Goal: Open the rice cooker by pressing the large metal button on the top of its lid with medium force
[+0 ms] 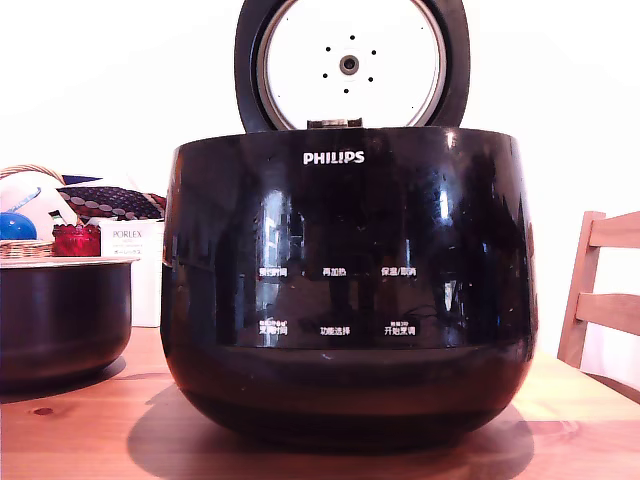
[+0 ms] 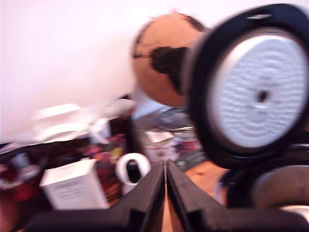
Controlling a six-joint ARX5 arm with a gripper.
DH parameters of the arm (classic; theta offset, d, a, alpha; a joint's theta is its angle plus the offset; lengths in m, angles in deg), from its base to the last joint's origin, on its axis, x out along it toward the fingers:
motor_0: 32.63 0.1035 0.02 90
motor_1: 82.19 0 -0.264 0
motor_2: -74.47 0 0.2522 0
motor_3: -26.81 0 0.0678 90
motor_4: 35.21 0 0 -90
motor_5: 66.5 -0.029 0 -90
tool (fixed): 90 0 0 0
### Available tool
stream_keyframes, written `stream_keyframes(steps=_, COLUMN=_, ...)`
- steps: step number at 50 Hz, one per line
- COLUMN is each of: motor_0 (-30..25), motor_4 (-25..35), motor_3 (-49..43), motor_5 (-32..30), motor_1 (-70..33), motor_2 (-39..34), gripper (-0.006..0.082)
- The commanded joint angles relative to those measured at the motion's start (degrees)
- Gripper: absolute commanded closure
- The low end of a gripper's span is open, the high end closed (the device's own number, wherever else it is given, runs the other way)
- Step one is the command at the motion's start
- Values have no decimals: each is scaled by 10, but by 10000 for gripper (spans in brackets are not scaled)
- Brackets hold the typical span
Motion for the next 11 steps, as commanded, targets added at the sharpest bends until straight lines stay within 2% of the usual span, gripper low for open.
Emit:
stream_keyframes(steps=1, motor_0=13, motor_4=-2, motor_3=1, motor_5=-8, motor_1=7, motor_2=-15, gripper=786)
stream_keyframes(steps=11, motor_0=44, motor_4=-3, motor_3=2, motor_5=-8, motor_1=19, motor_2=-15, gripper=786)
